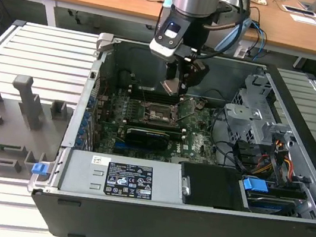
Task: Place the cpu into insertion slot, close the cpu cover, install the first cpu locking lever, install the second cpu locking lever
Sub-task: 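Place the cpu into insertion slot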
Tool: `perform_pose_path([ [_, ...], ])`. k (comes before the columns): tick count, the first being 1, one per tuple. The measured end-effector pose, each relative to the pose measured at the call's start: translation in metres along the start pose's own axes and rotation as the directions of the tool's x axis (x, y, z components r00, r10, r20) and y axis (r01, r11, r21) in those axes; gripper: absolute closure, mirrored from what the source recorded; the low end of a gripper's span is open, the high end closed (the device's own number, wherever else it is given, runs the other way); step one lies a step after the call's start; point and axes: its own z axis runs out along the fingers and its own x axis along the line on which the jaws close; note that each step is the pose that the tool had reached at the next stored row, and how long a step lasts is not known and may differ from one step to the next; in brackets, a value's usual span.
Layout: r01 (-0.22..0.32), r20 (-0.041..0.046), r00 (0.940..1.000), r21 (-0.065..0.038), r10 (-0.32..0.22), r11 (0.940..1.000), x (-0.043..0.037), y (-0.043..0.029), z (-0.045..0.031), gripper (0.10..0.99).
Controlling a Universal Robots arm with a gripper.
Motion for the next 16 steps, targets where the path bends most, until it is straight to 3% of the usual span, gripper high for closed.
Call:
perform_pose_path([
  [5,-0.071,0.0061,0.9974,-0.002,0.071,0.9975,-0.0001,-0.0003,0.003,0.557],
  [10,-0.16,0.0131,0.987,-0.003,0.16,0.9871,-0.0002,-0.0008,0.0088,0.557],
  [12,-0.194,0.0157,0.9809,-0.004,0.194,0.9811,-0.0002,-0.001,0.0112,0.557],
  [16,-0.295,0.0233,0.9553,-0.006,0.295,0.9556,-0.0004,-0.0017,0.0195,0.557],
])
